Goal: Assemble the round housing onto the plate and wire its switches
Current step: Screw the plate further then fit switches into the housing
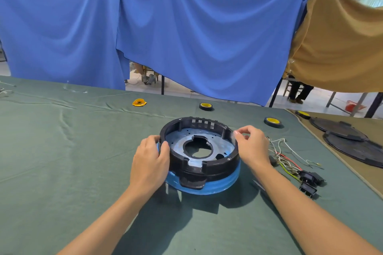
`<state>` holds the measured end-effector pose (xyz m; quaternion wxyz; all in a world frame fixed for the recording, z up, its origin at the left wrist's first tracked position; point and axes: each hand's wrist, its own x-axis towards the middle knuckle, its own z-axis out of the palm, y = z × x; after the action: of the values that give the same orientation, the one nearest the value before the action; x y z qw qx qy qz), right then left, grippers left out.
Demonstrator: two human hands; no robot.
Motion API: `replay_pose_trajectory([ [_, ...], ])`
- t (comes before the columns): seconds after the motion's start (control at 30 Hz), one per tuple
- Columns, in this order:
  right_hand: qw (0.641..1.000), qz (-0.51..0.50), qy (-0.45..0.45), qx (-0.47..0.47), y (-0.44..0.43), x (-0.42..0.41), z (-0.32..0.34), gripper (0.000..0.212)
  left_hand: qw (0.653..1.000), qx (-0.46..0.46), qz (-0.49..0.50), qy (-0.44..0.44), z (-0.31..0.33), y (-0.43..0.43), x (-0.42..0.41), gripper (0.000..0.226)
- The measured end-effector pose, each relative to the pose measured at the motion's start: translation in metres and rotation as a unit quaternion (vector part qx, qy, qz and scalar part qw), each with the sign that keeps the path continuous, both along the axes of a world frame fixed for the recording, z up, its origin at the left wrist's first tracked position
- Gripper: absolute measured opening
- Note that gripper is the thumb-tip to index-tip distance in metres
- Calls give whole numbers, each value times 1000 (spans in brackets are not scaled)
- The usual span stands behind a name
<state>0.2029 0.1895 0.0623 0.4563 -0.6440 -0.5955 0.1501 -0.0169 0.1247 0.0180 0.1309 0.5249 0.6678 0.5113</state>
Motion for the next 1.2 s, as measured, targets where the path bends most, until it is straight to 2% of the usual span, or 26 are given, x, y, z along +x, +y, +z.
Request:
replay_pose_trajectory([
  [0.07,998,2,-19,53,-6,-5,6,11,999,4,-39,-20,2,5,-12,37],
  [0.1,997,34,-18,73,-11,-12,8,9,998,9,-67,6,3,6,-17,40],
  [0.17,995,56,-38,72,-26,-29,3,13,985,48,-107,130,-1,9,-26,39],
  [0.23,996,-3,-74,48,-37,-44,-11,23,950,84,-104,282,-6,12,-36,38],
  [0.27,997,-22,-70,28,-39,-48,-16,27,945,56,-101,307,-6,13,-41,40],
  [0.37,999,1,-27,-24,-30,-45,-22,21,943,31,-100,315,-9,15,-46,49],
  [0.47,998,21,-57,-22,-18,-30,-15,13,937,71,-116,322,-9,5,-37,57],
  [0.57,995,82,-60,-9,-8,-11,-7,12,900,157,-117,389,-12,-5,-30,47],
  [0.63,991,90,-99,0,-5,-2,-1,14,866,218,-106,438,-11,-6,-26,38],
  [0.73,984,95,-132,71,-15,0,6,15,837,272,-104,464,-8,-4,-15,32],
  [0.83,971,217,-92,45,-40,-9,12,7,831,282,-103,468,-4,-4,3,36],
  [0.9,956,271,-110,28,-53,-11,15,7,829,289,-100,467,-3,-4,16,39],
  [1.03,953,280,-108,36,-62,0,18,9,833,301,-79,458,-4,-1,34,39],
  [1.2,950,268,-150,52,-61,15,11,15,839,286,-58,459,-4,3,49,41],
])
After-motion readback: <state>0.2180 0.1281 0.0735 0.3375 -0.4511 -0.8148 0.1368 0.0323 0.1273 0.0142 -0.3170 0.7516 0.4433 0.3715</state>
